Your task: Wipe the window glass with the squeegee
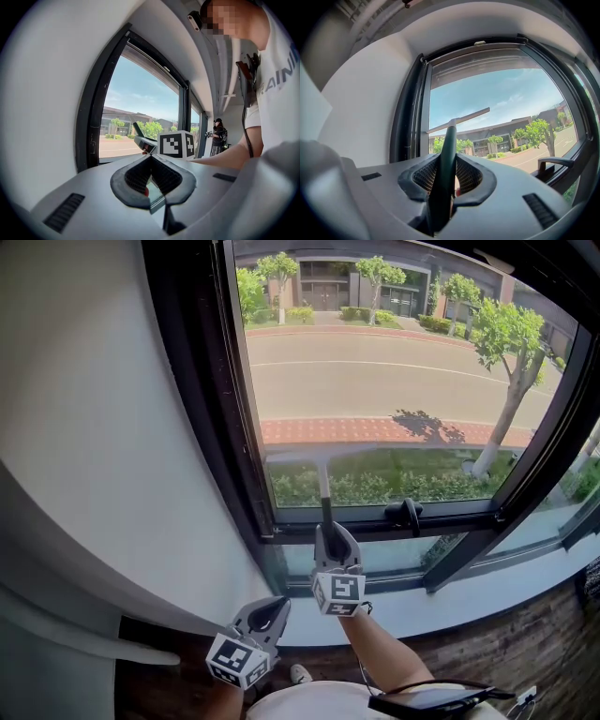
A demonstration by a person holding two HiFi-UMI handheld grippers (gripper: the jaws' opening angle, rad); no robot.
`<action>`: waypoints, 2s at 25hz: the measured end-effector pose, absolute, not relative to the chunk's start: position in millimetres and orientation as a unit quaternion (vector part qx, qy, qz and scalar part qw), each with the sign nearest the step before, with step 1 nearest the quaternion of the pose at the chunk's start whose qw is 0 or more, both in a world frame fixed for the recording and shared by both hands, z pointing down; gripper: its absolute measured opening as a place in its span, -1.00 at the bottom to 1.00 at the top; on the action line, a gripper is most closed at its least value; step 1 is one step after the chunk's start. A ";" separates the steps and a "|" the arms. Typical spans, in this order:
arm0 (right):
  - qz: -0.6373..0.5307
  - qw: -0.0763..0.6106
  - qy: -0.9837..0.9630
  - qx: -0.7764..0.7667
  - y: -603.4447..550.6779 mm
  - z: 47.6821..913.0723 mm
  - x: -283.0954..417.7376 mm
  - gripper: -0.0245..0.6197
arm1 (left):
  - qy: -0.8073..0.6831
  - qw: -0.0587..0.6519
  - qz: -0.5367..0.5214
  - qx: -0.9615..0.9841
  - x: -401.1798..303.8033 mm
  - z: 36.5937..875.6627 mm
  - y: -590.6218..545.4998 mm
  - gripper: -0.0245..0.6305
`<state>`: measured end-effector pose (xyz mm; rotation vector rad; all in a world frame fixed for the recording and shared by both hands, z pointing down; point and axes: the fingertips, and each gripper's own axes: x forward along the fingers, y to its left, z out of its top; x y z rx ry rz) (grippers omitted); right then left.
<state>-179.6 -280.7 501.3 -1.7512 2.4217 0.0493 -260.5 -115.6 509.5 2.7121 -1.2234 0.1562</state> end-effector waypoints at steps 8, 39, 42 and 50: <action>-0.026 0.068 0.807 -0.586 -275.3 533.0 -182.4 -0.62 | -0.410 0.085 0.057 0.906 -262.9 514.1 -110.5 -0.87; -0.165 0.037 0.798 -0.579 -261.1 641.6 -186.1 -0.62 | -0.403 0.105 0.097 0.904 -264.6 538.5 -99.0 -0.87; -0.176 0.028 0.796 -0.579 -260.4 651.0 -185.7 -0.62 | -0.403 0.107 0.100 0.903 -264.7 540.3 -99.4 -0.87; -0.171 0.005 0.801 -0.574 -257.7 656.2 -183.6 -0.62 | -0.401 0.112 0.101 0.903 -264.8 541.9 -100.4 -0.87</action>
